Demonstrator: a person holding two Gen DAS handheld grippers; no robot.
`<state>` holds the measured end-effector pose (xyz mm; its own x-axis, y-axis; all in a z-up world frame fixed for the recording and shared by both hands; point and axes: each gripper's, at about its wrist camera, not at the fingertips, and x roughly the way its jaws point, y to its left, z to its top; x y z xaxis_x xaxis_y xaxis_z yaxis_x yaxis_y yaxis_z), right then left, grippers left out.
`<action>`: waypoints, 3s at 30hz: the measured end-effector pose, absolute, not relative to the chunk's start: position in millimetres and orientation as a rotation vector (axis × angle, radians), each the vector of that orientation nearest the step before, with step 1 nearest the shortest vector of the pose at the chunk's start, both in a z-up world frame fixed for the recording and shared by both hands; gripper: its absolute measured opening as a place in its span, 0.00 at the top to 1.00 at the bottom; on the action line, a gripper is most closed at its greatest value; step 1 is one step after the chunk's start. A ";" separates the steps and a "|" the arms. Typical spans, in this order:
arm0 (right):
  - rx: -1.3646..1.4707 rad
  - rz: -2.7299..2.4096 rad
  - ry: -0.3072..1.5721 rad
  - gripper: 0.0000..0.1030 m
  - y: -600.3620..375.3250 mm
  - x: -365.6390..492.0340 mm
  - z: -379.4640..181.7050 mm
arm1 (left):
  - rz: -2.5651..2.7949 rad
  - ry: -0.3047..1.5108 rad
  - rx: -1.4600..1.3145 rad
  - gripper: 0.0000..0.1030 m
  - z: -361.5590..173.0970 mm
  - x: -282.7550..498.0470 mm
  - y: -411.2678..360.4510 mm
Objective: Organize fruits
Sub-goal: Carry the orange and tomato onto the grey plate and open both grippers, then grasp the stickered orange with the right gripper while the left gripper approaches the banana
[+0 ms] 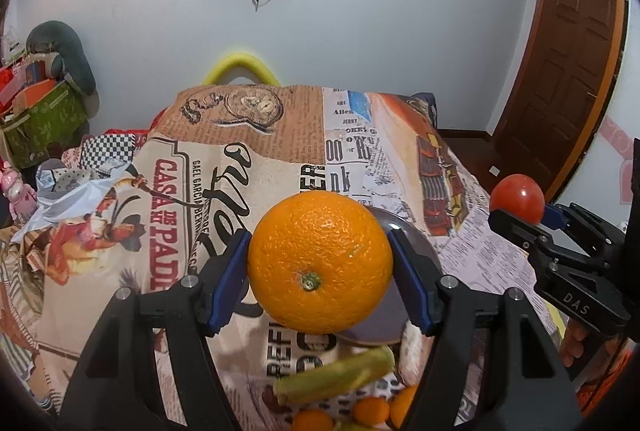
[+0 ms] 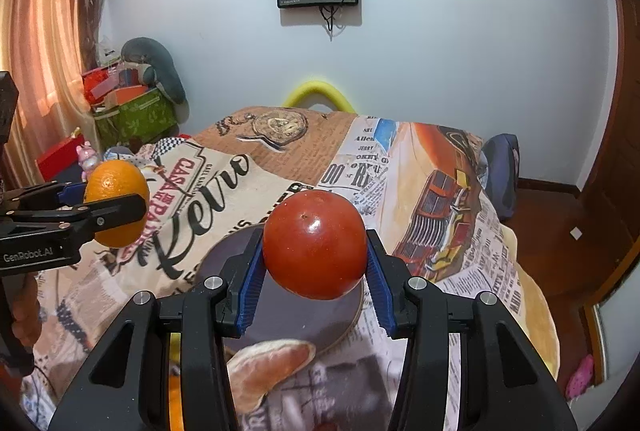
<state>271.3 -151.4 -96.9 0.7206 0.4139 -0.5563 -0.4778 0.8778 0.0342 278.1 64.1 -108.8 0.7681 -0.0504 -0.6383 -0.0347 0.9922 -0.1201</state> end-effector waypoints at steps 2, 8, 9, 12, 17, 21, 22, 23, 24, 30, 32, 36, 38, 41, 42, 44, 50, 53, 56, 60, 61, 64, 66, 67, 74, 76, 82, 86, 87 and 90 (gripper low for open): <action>-0.124 0.492 0.596 0.58 -148.5 280.0 -102.1 | -0.005 0.712 -0.135 0.34 -117.3 291.0 67.1; -0.166 0.472 0.628 0.58 -137.7 304.6 -121.3 | 0.009 0.760 -0.137 0.34 -140.1 324.2 71.3; -0.168 0.472 0.638 0.58 -136.0 309.0 -125.6 | 0.010 0.766 -0.135 0.34 -143.0 328.2 71.5; -0.181 0.471 0.667 0.58 -132.3 319.9 -136.8 | 0.008 0.790 -0.130 0.34 -152.9 339.7 71.6; -0.206 0.479 0.724 0.58 -125.1 338.4 -154.7 | -0.010 0.843 -0.130 0.34 -170.4 360.3 70.4; -0.219 0.495 0.768 0.58 -118.7 351.1 -166.8 | -0.032 0.890 -0.132 0.34 -184.2 374.5 66.5; -0.227 0.493 0.785 0.58 -116.9 354.6 -170.9 | -0.043 0.912 -0.136 0.34 -189.4 378.9 65.2; -0.233 0.494 0.796 0.58 -115.3 356.7 -174.5 | -0.049 0.923 -0.138 0.34 -192.2 380.6 64.4; -0.238 0.496 0.806 0.58 -114.3 359.3 -177.7 | -0.058 0.940 -0.137 0.34 -197.5 384.1 62.6; -0.221 0.530 0.880 0.58 -112.7 370.8 -191.0 | -0.057 0.985 -0.128 0.34 -214.1 392.7 57.7; -0.229 0.532 0.890 0.58 -110.8 371.2 -193.4 | -0.061 0.993 -0.140 0.34 -217.0 394.9 58.7; -0.256 0.533 0.900 0.58 -106.2 373.3 -198.5 | -0.065 0.993 -0.155 0.34 -218.4 398.7 60.2; -0.256 0.537 0.910 0.58 -105.4 374.3 -200.9 | -0.064 0.994 -0.158 0.34 -219.2 399.3 60.3; -0.260 0.536 0.920 0.58 -104.5 374.2 -204.7 | -0.064 1.010 -0.161 0.31 -220.8 401.6 60.4; -0.259 0.536 0.926 0.58 -104.6 374.3 -206.0 | -0.060 1.015 -0.163 0.30 -221.4 401.8 61.1; -0.254 0.536 0.931 0.57 -104.5 373.6 -206.9 | -0.051 1.027 -0.171 0.27 -222.8 403.5 62.4; -0.267 0.526 0.891 0.47 -103.5 361.3 -195.8 | -0.037 1.037 -0.194 0.26 -217.6 399.0 65.8; -0.274 0.520 0.877 0.47 -105.4 353.8 -188.8 | -0.034 1.010 -0.194 0.21 -205.6 391.4 65.3; -0.266 0.514 0.855 0.47 -110.9 345.4 -177.0 | -0.019 0.963 -0.182 0.15 -189.7 381.4 65.5; -0.258 0.505 0.824 0.47 -117.3 333.1 -160.6 | -0.013 0.940 -0.189 0.15 -172.0 367.6 68.3; -0.255 0.502 0.815 0.46 -118.8 329.8 -156.6 | -0.009 0.933 -0.188 0.15 -168.3 364.0 68.8; -0.238 0.505 0.791 0.46 -125.1 316.2 -142.2 | 0.010 0.901 -0.164 0.15 -153.5 345.6 70.0; -0.231 0.506 0.776 0.46 -128.5 305.1 -134.2 | 0.020 0.879 -0.142 0.15 -144.0 331.4 68.9; -0.230 0.504 0.770 0.46 -129.5 300.1 -131.4 | 0.022 0.871 -0.132 0.15 -139.7 323.6 68.1; -0.221 0.499 0.734 0.46 -140.3 257.7 -116.6 | 0.019 0.847 -0.109 0.15 -124.8 277.5 60.7; -0.213 0.501 0.731 0.46 -143.7 246.3 -115.1 | 0.020 0.844 -0.112 0.13 -124.4 262.2 57.4; -0.209 0.499 0.728 0.39 -151.6 212.1 -116.3 | 0.022 0.852 -0.127 0.13 -130.3 226.6 50.6; -0.223 0.512 0.734 0.38 -150.2 189.1 -124.6 | 0.024 0.859 -0.124 0.12 -138.0 207.1 47.4; -0.229 0.519 0.741 0.38 -148.3 184.9 -128.1 | 0.024 0.866 -0.127 0.12 -141.9 202.0 47.2; -0.235 0.539 0.768 0.38 -142.1 175.3 -139.4 | 0.038 0.886 -0.122 0.12 -154.3 188.8 47.7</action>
<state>175.3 -142.1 -139.4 0.5934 0.3753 -0.7120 -0.5420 0.8403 -0.0088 188.8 47.7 -154.3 0.6325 -0.0170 -0.7744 -0.0841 0.9923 -0.0905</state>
